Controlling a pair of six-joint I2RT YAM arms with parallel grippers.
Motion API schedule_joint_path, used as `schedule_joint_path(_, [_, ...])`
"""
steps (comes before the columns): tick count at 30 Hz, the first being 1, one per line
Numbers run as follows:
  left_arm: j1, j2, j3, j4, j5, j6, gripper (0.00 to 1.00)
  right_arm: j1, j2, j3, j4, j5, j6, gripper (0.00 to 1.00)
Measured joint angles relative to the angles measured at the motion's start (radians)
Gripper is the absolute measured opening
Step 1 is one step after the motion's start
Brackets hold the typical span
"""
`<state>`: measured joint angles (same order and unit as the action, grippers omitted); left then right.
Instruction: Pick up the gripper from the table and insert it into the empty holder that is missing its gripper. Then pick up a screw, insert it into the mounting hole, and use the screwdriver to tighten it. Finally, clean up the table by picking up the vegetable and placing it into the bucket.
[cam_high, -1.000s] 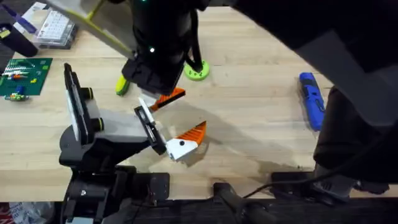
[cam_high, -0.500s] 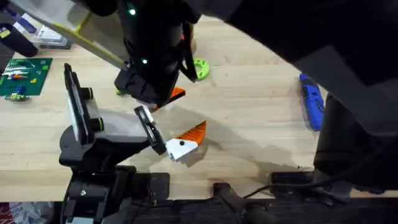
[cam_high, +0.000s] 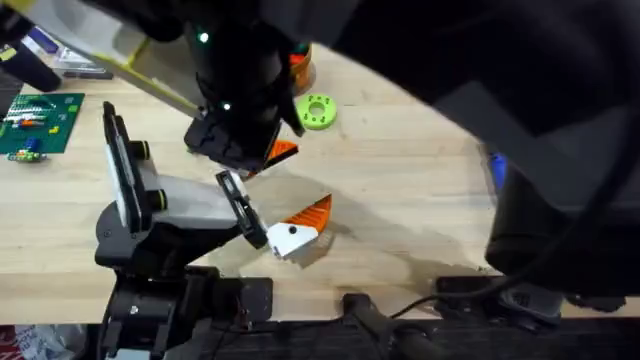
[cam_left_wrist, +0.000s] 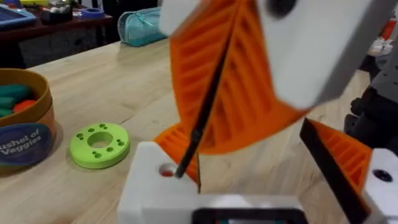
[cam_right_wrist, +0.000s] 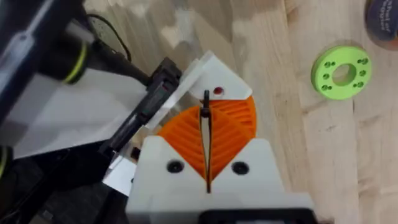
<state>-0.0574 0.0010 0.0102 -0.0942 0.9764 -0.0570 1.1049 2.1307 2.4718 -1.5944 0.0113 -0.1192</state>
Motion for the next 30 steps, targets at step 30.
schedule_joint_path(30, [0.0, 0.0, 0.0, 0.0, 0.0, 0.0, 0.991, -0.013, 0.022, 0.0, -0.006, 0.046, 0.015, 0.009])
